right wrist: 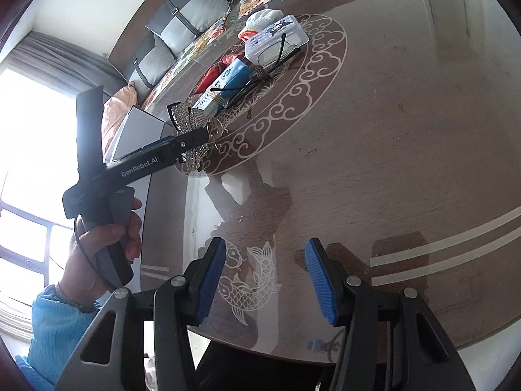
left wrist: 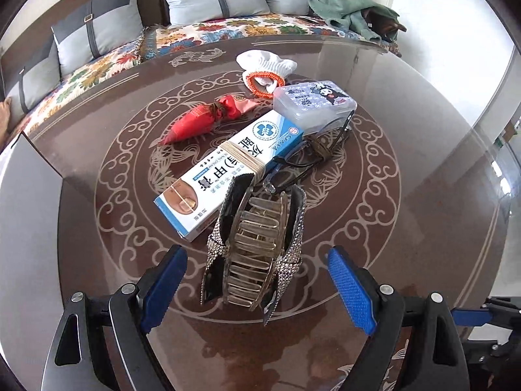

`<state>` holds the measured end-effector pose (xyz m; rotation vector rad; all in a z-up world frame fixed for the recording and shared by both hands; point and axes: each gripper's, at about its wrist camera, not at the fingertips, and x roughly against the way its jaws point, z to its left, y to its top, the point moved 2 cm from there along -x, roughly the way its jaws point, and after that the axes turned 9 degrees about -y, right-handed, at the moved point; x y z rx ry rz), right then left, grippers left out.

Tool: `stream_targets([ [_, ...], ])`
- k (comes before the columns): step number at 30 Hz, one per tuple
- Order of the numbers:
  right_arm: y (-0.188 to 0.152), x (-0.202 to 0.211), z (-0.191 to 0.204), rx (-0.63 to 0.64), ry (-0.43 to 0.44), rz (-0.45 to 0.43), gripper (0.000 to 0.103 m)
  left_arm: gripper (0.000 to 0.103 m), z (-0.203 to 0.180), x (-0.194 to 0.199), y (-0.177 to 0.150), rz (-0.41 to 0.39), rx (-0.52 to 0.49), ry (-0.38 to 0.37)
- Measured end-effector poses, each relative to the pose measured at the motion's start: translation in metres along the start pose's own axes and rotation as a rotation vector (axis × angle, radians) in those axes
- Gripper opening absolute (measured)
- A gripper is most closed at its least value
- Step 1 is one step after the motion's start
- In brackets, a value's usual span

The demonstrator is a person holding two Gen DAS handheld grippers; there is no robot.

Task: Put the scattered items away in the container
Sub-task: 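Lower the left tool onto the rhinestone claw hair clip and close it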

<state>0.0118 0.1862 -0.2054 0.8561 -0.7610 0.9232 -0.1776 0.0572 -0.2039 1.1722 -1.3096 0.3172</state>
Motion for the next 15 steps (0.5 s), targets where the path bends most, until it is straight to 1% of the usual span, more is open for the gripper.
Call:
stream_targets([
  [1, 0.0, 0.0, 0.0, 0.002, 0.0, 0.001, 0.052, 0.079, 0.001, 0.0, 0.0, 0.002, 0.004, -0.005],
  [2, 0.0, 0.0, 0.001, 0.004, -0.001, 0.0, 0.052, 0.058, 0.002, -0.001, 0.0, 0.012, 0.015, -0.013],
  [3, -0.001, 0.001, 0.001, 0.006, -0.002, -0.001, 0.052, 0.055, 0.003, -0.001, 0.0, 0.02, 0.027, -0.018],
  [8, 0.0, 0.005, 0.002, 0.023, -0.012, -0.02, 0.052, 0.053, 0.004, 0.002, -0.005, 0.048, 0.065, -0.022],
  [10, 0.005, 0.007, 0.003, 0.035, -0.002, -0.027, 0.052, 0.053, 0.001, 0.006, -0.009, 0.047, 0.075, -0.021],
  [13, 0.027, 0.008, 0.006, 0.058, 0.012, -0.035, 0.052, 0.053, -0.003, 0.013, -0.015, 0.034, 0.097, -0.039],
  [15, 0.056, 0.003, 0.01, 0.099, 0.006, -0.03, 0.052, 0.053, -0.006, 0.018, -0.018, 0.025, 0.106, -0.053],
])
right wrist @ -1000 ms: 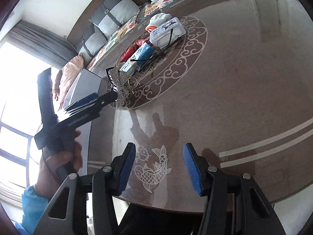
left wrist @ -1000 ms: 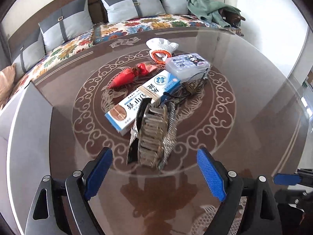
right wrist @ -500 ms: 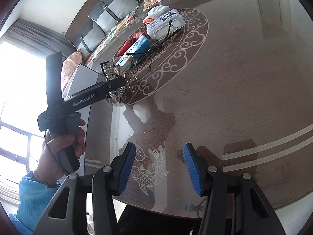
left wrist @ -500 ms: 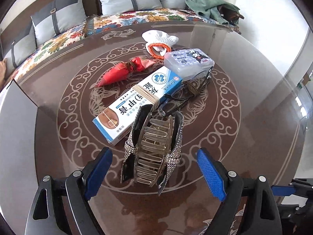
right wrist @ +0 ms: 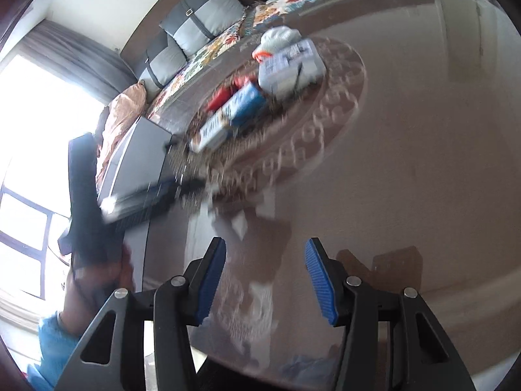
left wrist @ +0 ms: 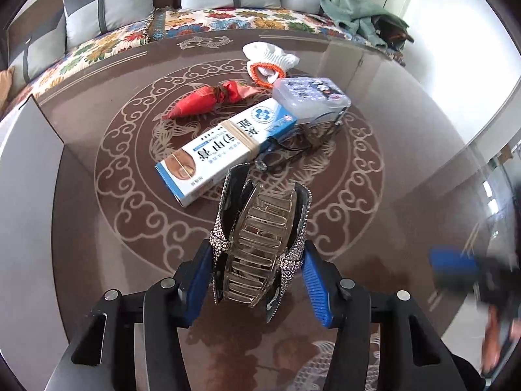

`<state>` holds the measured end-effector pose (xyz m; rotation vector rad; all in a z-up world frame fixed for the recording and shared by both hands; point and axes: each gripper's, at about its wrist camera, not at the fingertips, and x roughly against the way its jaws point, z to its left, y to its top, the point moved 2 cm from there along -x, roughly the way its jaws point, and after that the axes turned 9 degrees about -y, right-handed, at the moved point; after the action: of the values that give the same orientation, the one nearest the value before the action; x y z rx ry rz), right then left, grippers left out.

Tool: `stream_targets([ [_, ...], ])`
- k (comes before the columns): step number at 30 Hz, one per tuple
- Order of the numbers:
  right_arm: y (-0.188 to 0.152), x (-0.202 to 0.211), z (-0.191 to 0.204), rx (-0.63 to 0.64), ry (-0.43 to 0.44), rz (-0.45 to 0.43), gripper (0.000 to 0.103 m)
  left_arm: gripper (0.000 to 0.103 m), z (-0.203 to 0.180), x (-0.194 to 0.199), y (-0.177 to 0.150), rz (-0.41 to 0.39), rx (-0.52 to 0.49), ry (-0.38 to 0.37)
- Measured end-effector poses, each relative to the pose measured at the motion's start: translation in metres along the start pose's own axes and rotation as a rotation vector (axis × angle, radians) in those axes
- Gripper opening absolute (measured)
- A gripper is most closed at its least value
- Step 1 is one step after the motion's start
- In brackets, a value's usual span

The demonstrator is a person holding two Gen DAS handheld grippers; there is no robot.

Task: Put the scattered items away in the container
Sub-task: 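Lower the left tool onto the rhinestone claw hair clip and close it, then lower the right tool onto the black eyeglasses and close it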

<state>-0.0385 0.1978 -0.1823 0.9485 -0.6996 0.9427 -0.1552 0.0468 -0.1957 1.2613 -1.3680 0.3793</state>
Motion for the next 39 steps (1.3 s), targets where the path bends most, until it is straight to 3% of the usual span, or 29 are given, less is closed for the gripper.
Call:
stream_targets([
  [1, 0.016, -0.003, 0.006, 0.063, -0.014, -0.006, 0.052, 0.053, -0.001, 0.001, -0.001, -0.001, 0.002, -0.004],
  [3, 0.048, -0.014, 0.031, 0.33, -0.07, -0.018, 0.052, 0.053, -0.003, 0.002, -0.003, -0.001, 0.008, -0.01],
  [5, 0.07, -0.033, 0.06, 0.629, -0.116, 0.023, 0.052, 0.053, -0.003, 0.002, -0.004, 0.002, 0.013, -0.006],
  [6, 0.076, -0.04, 0.069, 0.712, -0.118, 0.046, 0.052, 0.053, -0.002, 0.002, -0.005, 0.003, 0.018, -0.008],
  [12, 0.128, -0.057, 0.093, 1.01, -0.13, 0.058, 0.052, 0.053, 0.001, 0.001, -0.007, 0.007, 0.051, -0.035],
  [17, 0.132, -0.08, 0.103, 1.256, -0.133, 0.184, 0.052, 0.053, 0.004, -0.003, -0.009, 0.023, 0.062, -0.044],
  [21, 0.137, -0.102, 0.1, 1.341, -0.198, 0.245, 0.052, 0.053, 0.005, -0.004, -0.011, 0.029, 0.07, -0.054],
  [25, 0.134, -0.112, 0.099, 1.402, -0.188, 0.343, 0.052, 0.053, 0.006, -0.005, -0.009, 0.03, 0.073, -0.06],
  [31, 0.141, -0.131, 0.096, 1.461, -0.229, 0.323, 0.052, 0.053, 0.005, -0.007, -0.006, 0.036, 0.075, -0.068],
  [35, 0.135, -0.145, 0.096, 1.509, -0.269, 0.382, 0.05, 0.053, 0.004, -0.008, -0.005, 0.04, 0.076, -0.072],
  [39, 0.144, -0.152, 0.093, 1.387, -0.288, 0.446, 0.041, 0.053, 0.005, -0.008, -0.004, 0.039, 0.088, -0.076],
])
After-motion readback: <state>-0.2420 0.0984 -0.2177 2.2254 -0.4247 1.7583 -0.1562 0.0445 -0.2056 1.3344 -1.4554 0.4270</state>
